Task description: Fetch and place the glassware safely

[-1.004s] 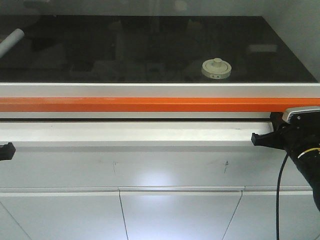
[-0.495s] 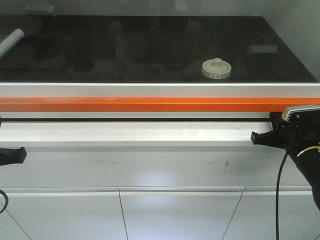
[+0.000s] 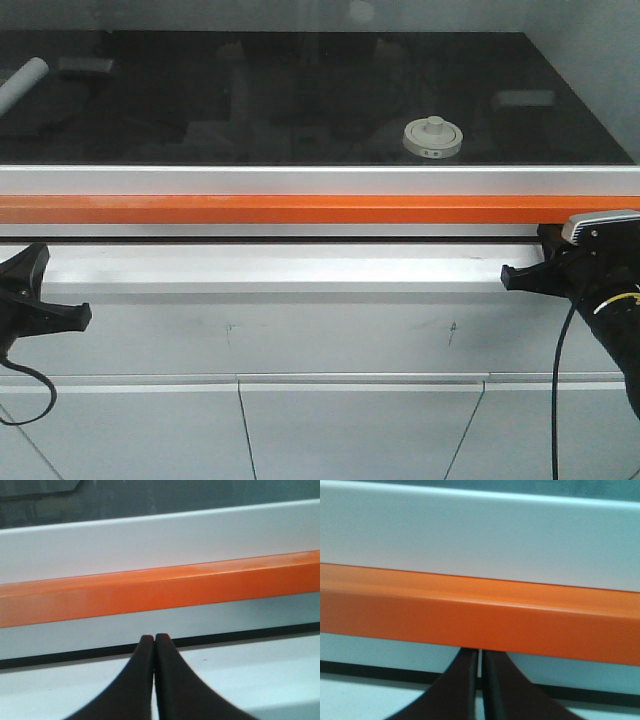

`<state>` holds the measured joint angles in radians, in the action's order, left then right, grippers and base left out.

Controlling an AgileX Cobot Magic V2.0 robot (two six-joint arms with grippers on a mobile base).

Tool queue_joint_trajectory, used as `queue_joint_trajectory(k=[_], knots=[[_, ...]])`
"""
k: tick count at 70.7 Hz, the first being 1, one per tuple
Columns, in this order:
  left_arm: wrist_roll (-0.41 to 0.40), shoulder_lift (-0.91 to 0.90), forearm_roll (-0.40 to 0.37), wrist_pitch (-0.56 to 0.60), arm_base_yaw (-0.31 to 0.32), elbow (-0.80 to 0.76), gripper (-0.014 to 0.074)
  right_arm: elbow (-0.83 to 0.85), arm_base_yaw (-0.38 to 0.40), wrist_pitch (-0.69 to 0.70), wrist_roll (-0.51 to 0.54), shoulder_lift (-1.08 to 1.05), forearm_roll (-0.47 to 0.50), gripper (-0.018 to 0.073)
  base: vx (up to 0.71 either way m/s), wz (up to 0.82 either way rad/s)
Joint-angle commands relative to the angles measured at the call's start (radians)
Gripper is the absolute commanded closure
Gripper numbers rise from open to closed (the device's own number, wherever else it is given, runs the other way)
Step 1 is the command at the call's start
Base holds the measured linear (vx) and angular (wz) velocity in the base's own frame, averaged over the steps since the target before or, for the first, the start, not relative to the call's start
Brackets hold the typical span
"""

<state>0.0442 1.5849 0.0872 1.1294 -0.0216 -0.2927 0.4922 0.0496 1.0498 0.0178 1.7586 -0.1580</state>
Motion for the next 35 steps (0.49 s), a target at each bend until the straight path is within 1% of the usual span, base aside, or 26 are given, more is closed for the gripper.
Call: queue_joint_trajectory(k=[1,7,18,35], knots=[[-0.002,0.01,-0.01,0.097,-0.002,-0.05,0.0603,0.027,0.005,0.107,-0.001,-0.035,-0.011,0.056,0.0,0.0],[-0.003,0.035,-0.01,0.082,-0.002,-0.085,0.0603,0.027,0.005,0.107,-0.001,-0.035,-0.011,0.056,0.0,0.0],[-0.006,0.073,-0.011,0.016,-0.002,-0.129,0.0603,0.027,0.005,0.107,-0.001,-0.035,-0.011,0.056,0.0,0.0],[-0.006,0.125,-0.012,0.018,-0.002,-0.186,0.0603,0.027,0.005,0.105,-0.001,-0.035,-0.011,0.056,0.0,0.0]])
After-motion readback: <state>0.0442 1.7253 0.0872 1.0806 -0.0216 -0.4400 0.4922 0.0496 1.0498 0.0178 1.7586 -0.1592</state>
